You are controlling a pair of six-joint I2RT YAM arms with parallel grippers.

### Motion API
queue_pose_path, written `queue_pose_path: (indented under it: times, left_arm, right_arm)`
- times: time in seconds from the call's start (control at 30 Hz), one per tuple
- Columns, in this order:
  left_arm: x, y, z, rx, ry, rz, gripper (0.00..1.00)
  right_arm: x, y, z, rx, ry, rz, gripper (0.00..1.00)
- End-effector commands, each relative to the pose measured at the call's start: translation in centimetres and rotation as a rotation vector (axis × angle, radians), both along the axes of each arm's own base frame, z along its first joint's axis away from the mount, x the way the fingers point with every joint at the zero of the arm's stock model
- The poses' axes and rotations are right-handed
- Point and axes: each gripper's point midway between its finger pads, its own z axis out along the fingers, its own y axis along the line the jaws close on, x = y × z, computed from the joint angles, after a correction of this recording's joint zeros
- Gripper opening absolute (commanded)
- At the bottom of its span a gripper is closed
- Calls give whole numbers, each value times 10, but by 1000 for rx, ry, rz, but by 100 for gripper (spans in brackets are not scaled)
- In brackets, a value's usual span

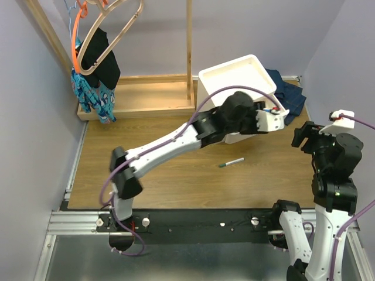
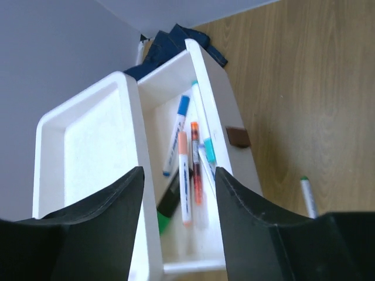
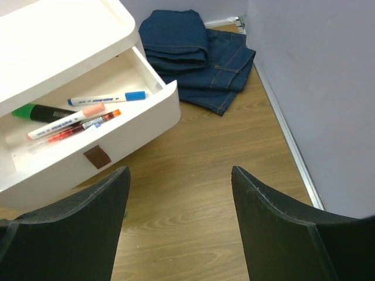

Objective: Sort the stationery into containers
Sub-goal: Place the pen in the drawer, then pick up the pen from the center of the board.

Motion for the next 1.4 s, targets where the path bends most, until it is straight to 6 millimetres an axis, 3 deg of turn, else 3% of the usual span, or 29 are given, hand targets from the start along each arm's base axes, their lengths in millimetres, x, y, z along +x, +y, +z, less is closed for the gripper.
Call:
queue_pose_path:
  times: [0.0, 0.03, 0.1, 0.13, 0.17, 0.23, 0.3, 0.33, 0.4, 0.43, 0.5, 0.53, 0.57, 0.63, 0.7, 0.83, 1.07, 1.2, 1.37]
  left_arm:
    - [-21, 81, 65, -341, 41, 149, 62]
    - [-35, 104, 38, -389, 51, 126, 62]
    - [-54, 123, 7, -411, 29, 28, 62]
    - [-68, 139, -40, -365, 36, 4, 62]
    - [-70, 141, -40, -411, 10, -13, 64]
    - [-76, 148, -73, -392, 78, -11, 65]
    - [-70, 150, -81, -442, 140, 33, 65]
    - [-70, 151, -98, -426, 170, 40, 65]
    - [-66, 153, -102, -485, 182, 43, 64]
    - [-69, 154, -128, -455, 212, 41, 64]
    - [-65, 152, -133, -493, 201, 44, 64]
    - [-64, 151, -157, -461, 228, 54, 63]
    - [-61, 148, -154, -496, 204, 51, 63]
    - [-57, 140, -176, -473, 248, 60, 62]
    - [-58, 131, -181, -483, 246, 18, 60]
    - [-48, 114, -216, -444, 257, 4, 58]
    - [-35, 90, -236, -433, 236, -15, 57]
    - [-38, 75, -243, -426, 229, -44, 56]
    - [-62, 56, -255, -406, 244, -122, 56]
  right_arm:
    - [3, 21, -13, -35, 18, 155, 75]
    - [3, 24, -17, -38, 26, 174, 75]
    - [4, 28, -22, -48, 44, 212, 74]
    - [4, 29, -25, -52, 61, 226, 73]
    - [5, 29, -29, -64, 86, 239, 73]
    - [5, 34, -25, -85, 99, 283, 72]
    - [9, 34, -19, -124, 100, 313, 73]
    - [11, 34, -16, -135, 98, 321, 73]
    - [18, 33, -15, -156, 114, 338, 73]
    - [19, 32, -13, -159, 115, 336, 73]
    - [22, 30, -12, -157, 123, 331, 73]
    - [23, 29, -9, -160, 124, 328, 73]
    - [23, 28, -6, -173, 119, 324, 73]
    - [22, 22, -5, -188, 133, 301, 73]
    - [22, 19, -3, -206, 144, 289, 73]
    - [25, 18, -8, -196, 159, 289, 73]
    - [34, 18, -14, -168, 176, 297, 73]
    - [34, 20, -20, -156, 184, 308, 73]
    - [34, 22, -25, -144, 186, 310, 72]
